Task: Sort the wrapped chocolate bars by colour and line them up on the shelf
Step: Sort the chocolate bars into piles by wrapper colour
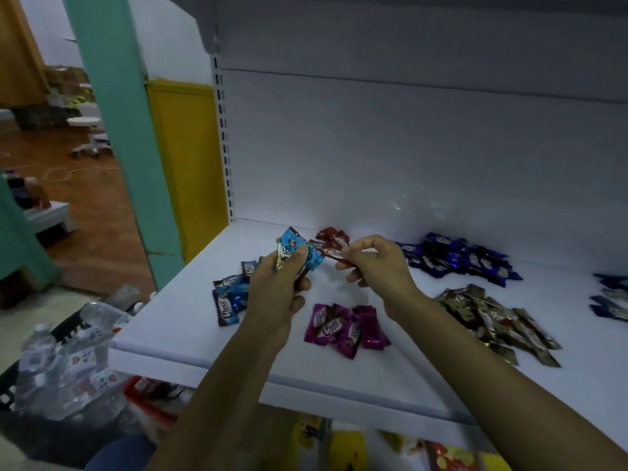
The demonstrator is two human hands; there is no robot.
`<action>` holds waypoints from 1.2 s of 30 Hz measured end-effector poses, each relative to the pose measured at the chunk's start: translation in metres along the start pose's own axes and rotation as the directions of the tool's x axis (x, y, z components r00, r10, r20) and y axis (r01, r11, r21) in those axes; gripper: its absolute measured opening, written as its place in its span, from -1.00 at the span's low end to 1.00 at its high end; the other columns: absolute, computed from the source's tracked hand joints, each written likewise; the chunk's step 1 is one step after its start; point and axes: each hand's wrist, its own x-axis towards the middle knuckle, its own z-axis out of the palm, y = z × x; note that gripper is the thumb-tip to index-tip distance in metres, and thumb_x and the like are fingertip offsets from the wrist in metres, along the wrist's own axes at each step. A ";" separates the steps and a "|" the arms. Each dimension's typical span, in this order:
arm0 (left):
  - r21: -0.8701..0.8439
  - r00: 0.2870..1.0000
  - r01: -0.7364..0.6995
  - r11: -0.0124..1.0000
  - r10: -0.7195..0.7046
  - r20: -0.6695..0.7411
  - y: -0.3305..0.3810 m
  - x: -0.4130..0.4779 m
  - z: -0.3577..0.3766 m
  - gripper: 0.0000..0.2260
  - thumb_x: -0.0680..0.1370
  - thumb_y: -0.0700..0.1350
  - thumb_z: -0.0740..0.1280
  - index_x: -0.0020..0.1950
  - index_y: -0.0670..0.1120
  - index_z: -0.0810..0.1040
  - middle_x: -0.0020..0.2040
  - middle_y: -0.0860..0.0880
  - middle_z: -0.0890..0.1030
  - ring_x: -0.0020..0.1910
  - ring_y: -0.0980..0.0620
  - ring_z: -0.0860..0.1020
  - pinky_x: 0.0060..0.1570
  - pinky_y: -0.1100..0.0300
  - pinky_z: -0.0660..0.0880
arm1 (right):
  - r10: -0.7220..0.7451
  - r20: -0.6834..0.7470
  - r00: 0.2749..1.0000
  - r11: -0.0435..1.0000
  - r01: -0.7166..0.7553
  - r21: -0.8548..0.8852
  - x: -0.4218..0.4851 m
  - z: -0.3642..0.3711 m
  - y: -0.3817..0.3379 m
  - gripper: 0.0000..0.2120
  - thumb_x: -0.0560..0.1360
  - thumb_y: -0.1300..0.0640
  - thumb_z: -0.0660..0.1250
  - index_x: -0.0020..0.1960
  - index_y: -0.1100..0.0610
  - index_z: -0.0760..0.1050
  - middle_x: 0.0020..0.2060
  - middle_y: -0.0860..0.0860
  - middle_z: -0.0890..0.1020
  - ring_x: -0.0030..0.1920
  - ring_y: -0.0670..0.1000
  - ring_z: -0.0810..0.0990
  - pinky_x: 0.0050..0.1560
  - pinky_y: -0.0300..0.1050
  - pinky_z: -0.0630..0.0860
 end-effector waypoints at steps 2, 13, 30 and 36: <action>-0.006 1.000 0.012 1.000 -0.012 0.014 -0.001 0.004 0.005 -0.90 0.57 -0.07 0.33 0.00 -0.10 0.52 -0.37 0.01 0.46 -0.49 0.18 0.40 -0.62 0.38 0.26 | 0.035 -0.041 0.999 0.999 -0.036 -0.007 0.012 -0.016 0.007 -0.96 0.52 0.23 0.32 -0.10 0.17 0.48 -0.25 0.05 0.66 -0.39 -0.08 0.56 -0.39 -0.27 0.46; 0.196 0.992 -0.119 0.973 0.125 -0.016 0.002 0.024 -0.013 -0.85 0.56 -0.05 0.32 0.06 -0.10 0.55 -0.36 0.00 0.54 -0.49 0.17 0.48 -0.56 0.38 0.33 | -0.136 -0.191 0.972 0.797 -0.008 -0.603 0.125 0.020 0.048 -0.89 0.51 0.11 0.32 -0.07 0.15 0.56 -0.06 0.05 0.65 -0.03 0.08 0.59 0.00 -0.09 0.48; 0.054 0.996 -0.024 0.998 0.019 0.091 -0.010 0.026 0.001 -0.82 0.61 -0.21 0.24 0.20 -0.07 0.51 -0.06 -0.02 0.64 -0.22 0.15 0.64 -0.36 0.34 0.50 | -0.036 0.273 0.961 0.999 0.044 -0.023 0.049 0.022 -0.001 -0.87 0.53 0.19 0.32 0.00 0.21 0.61 -0.13 0.03 0.63 -0.16 -0.06 0.59 -0.23 -0.27 0.53; 0.029 0.993 -0.092 0.995 0.094 -0.070 -0.006 0.009 -0.026 -0.86 0.65 -0.14 0.15 0.08 -0.11 0.50 -0.31 -0.04 0.61 -0.50 0.17 0.49 -0.54 0.35 0.37 | 0.028 0.177 0.984 1.000 -0.026 -0.012 0.051 0.044 0.001 -0.88 0.54 0.22 0.29 -0.16 0.13 0.54 -0.14 0.02 0.59 -0.18 -0.05 0.56 -0.28 -0.26 0.52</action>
